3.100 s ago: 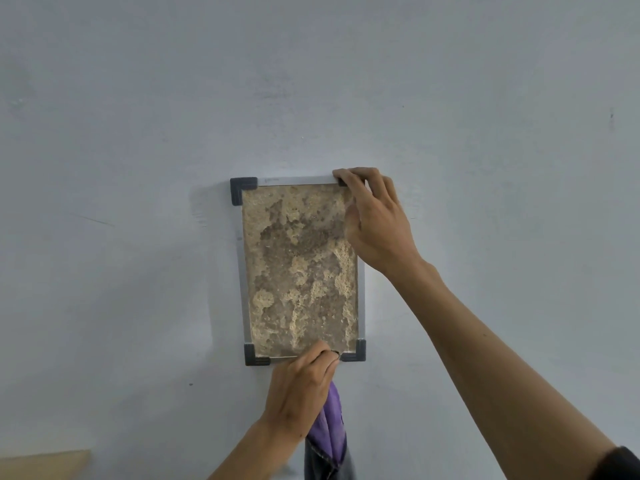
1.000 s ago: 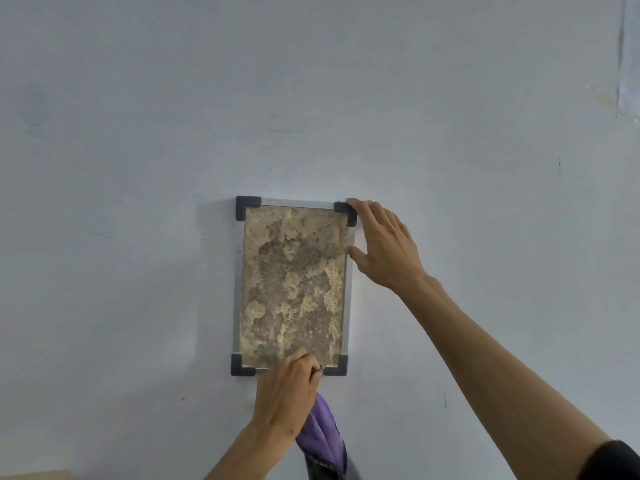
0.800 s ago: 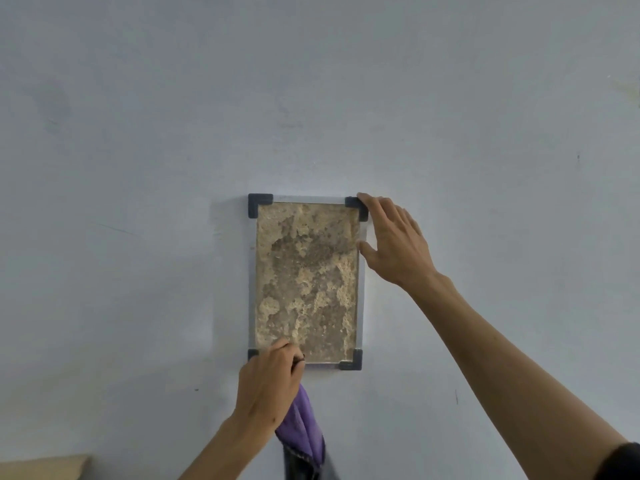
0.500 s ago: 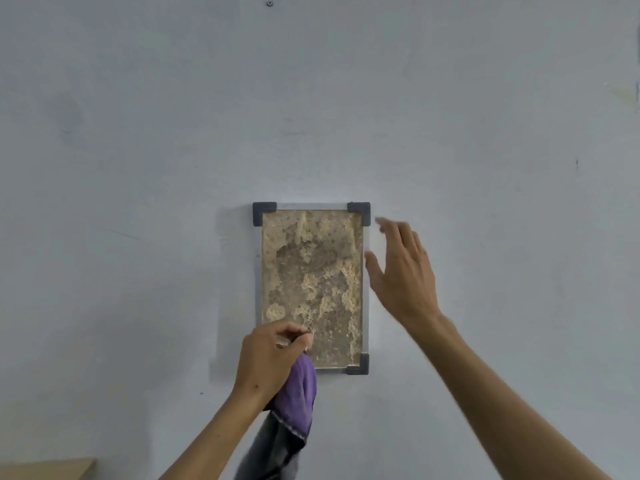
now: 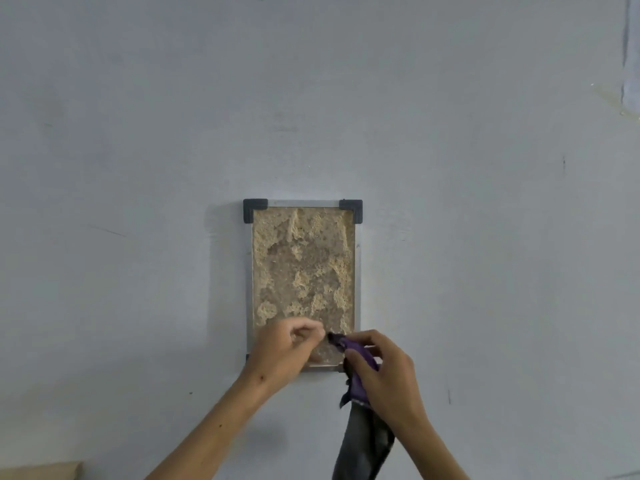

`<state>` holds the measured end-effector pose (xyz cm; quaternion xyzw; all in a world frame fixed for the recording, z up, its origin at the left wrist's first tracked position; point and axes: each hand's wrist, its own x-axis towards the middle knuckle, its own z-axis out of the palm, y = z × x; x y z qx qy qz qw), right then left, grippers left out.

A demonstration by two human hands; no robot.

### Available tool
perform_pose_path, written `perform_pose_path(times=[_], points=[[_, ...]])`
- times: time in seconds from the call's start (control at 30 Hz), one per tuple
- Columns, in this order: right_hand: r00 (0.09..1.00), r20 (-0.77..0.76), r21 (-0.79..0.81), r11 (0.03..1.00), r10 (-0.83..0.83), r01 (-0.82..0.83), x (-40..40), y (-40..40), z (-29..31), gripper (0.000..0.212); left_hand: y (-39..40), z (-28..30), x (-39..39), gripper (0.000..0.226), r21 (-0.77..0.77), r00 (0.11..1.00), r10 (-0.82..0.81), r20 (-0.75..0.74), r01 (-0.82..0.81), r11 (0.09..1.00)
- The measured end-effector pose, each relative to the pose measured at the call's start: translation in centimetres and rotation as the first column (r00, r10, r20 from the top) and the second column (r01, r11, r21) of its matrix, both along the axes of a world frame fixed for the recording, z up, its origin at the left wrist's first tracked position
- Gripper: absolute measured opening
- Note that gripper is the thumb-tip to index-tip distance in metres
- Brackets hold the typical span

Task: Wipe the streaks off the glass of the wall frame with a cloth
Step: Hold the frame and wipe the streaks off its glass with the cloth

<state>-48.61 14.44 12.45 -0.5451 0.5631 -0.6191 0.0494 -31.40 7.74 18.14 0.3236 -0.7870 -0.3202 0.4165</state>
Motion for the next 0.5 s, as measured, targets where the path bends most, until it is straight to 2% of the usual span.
perform_pose_path(times=[0.03, 0.1, 0.17, 0.23, 0.3, 0.33, 0.43, 0.5], points=[[0.999, -0.018, -0.04, 0.998, -0.038, 0.038, -0.5, -0.2, 0.1, 0.023, -0.8, 0.4, 0.5, 0.026, -0.218, 0.99, 0.13, 0.047, -0.117, 0.969], [0.985, -0.104, -0.159, 0.98, -0.135, 0.117, -1.0, -0.5, 0.8, 0.021, -2.7, 1.5, 1.3, 0.042, -0.575, 0.949, 0.315, 0.005, -0.255, 0.777], [0.943, -0.221, -0.282, 0.942, -0.247, 0.181, -1.2, -1.5, 1.4, 0.019, -4.8, 2.0, 2.2, 0.071, -0.765, 0.91, 0.413, 0.015, -0.256, 0.591], [0.866, -0.366, -0.365, 0.909, -0.34, 0.203, -1.5, -3.0, 1.2, 0.016, -6.3, 1.8, 2.9, 0.104, -0.817, 0.882, 0.466, 0.069, -0.218, 0.534], [0.776, -0.514, -0.388, 0.906, -0.366, 0.17, -1.9, -4.5, -0.1, 0.019, -7.0, 1.0, 3.4, 0.126, -0.823, 0.866, 0.479, 0.143, -0.165, 0.544], [0.752, -0.548, -0.383, 0.909, -0.366, 0.163, -2.1, -4.9, -0.9, 0.023, -7.2, 0.5, 3.6, 0.133, -0.826, 0.86, 0.48, 0.173, -0.138, 0.546], [0.785, -0.507, -0.339, 0.92, -0.356, 0.199, -1.9, -4.7, -2.8, 0.018, -7.4, -0.6, 3.8, 0.141, -0.828, 0.849, 0.484, 0.214, -0.105, 0.551], [0.732, -0.596, -0.324, 0.933, -0.332, 0.159, -2.0, -4.4, -3.9, 0.015, -7.4, -1.1, 3.9, 0.142, -0.822, 0.86, 0.462, 0.218, -0.093, 0.562]])
